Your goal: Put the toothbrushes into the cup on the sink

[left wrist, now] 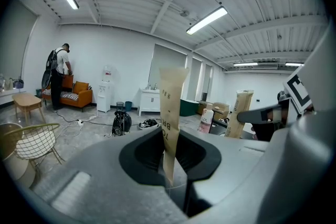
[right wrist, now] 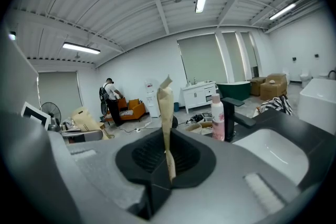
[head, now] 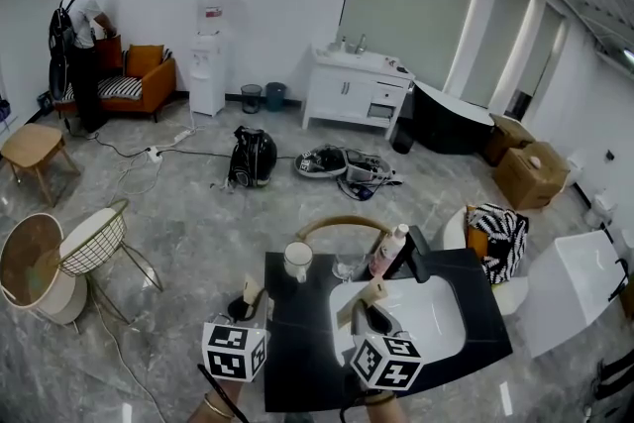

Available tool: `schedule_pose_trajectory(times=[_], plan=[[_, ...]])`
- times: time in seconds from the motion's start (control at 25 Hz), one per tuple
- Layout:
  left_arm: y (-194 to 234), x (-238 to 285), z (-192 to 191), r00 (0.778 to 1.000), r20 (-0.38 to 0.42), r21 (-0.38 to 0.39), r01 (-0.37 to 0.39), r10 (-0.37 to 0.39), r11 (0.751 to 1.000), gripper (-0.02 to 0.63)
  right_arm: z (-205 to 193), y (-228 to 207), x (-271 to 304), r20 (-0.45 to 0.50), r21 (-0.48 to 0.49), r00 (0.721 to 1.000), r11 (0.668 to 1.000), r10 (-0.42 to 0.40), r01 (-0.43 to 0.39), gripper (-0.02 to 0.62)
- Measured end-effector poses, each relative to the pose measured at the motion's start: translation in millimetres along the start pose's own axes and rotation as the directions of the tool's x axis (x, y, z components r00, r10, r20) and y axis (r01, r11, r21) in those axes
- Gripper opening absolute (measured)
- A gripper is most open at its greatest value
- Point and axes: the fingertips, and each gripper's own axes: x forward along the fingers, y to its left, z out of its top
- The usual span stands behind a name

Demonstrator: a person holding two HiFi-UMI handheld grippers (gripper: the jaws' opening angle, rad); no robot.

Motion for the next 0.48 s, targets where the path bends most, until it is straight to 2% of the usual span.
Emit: schedule_pose_trajectory(times=[0.48], plan=[[12,14,-1,1.0,-0.002,-0.039,-0.022,0.022,0.999,0.04,7,-14,20,-0.008,0.008,1.0,1.0,-0.008,0.008,0.028]])
